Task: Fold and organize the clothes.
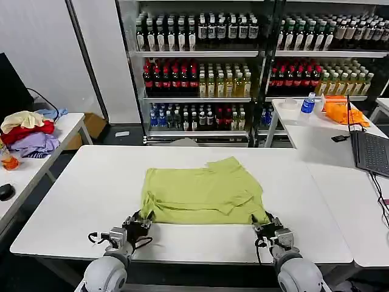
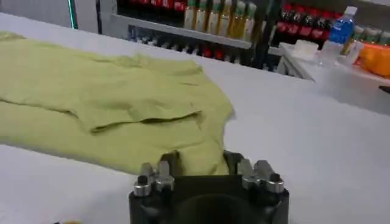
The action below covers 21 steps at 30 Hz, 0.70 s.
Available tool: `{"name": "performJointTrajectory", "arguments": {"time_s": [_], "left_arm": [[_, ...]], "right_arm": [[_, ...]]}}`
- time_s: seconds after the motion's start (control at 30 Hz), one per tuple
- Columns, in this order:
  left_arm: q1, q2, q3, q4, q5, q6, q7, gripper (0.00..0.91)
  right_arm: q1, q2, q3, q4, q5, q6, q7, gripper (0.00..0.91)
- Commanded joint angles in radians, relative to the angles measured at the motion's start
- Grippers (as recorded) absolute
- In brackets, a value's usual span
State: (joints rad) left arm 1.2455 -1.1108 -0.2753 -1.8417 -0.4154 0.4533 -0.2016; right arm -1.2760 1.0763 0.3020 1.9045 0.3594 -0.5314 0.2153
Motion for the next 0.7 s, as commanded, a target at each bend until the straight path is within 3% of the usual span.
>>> {"name": "performJointTrajectory", "arguments": {"time_s": [0.03, 0.33, 0.7], "left_arm": [[0.022, -0.001, -0.01, -0.022, -0.009, -0.002, 0.0, 0.02], [0.112, -0.006, -0.04, -0.129, -0.011, 0.0, -0.006, 0.02], [0.322, -0.036, -0.106, -0.306, -0.003, 0.012, -0.015, 0.02]], "right_arm": [[-0.009, 0.0, 0.003, -0.002, 0.017, -0.012, 0.003, 0.0], [-0.103, -0.024, 0.051, 0.109, 0.017, -0.016, 0.001, 0.0], [-0.333, -0.017, 0.158, 0.27, -0.017, -0.016, 0.003, 0.0]]}}
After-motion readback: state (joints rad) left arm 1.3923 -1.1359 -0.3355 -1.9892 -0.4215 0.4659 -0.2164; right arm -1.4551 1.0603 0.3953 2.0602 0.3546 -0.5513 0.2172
